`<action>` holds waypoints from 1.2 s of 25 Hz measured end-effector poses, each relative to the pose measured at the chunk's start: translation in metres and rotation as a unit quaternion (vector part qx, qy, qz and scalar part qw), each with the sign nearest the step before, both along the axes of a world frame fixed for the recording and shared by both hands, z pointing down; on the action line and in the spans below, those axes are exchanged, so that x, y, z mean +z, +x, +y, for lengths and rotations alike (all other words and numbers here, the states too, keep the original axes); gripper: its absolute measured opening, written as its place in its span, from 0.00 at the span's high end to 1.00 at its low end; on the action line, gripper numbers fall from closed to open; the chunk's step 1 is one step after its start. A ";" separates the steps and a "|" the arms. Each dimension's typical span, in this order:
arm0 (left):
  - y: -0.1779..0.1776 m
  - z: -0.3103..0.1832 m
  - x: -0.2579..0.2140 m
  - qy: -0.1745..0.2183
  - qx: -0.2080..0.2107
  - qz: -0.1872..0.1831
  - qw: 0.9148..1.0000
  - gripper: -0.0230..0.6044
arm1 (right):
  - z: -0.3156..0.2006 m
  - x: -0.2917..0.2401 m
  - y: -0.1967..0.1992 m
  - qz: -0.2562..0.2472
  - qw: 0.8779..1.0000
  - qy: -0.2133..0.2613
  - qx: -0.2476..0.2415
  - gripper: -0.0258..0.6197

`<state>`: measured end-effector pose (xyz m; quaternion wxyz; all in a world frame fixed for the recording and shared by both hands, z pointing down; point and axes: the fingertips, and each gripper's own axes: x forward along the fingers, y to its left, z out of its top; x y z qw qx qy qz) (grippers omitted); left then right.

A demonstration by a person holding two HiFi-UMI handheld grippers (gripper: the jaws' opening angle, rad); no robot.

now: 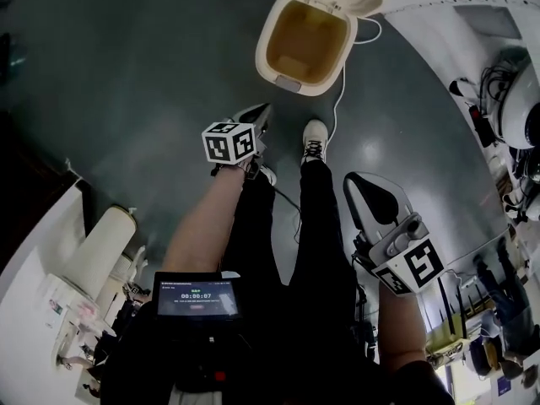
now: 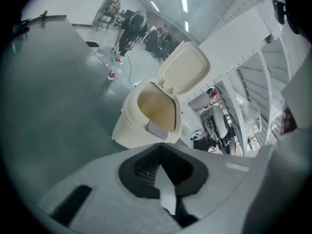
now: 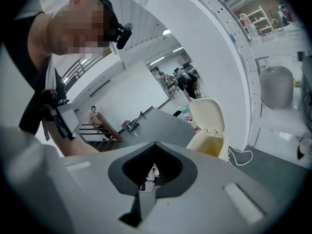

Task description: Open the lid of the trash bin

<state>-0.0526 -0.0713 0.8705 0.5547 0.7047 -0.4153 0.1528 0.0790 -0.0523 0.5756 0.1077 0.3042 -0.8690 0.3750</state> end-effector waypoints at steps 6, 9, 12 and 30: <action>-0.011 -0.005 -0.105 0.068 0.022 0.044 0.996 0.96 | 0.002 -0.066 -0.020 0.006 0.999 0.051 -0.005 0.95; -0.003 0.005 -0.197 0.121 0.055 0.084 0.988 0.96 | 0.010 -0.113 -0.023 0.009 0.997 0.075 -0.004 0.95; 0.004 0.012 -0.298 0.188 0.089 0.114 0.971 0.96 | 0.011 -0.162 -0.022 0.010 0.994 0.113 -0.004 0.95; -0.029 0.129 -0.643 0.416 0.119 0.116 0.894 0.96 | 0.097 -0.357 -0.079 -0.050 0.973 0.225 -0.028 0.95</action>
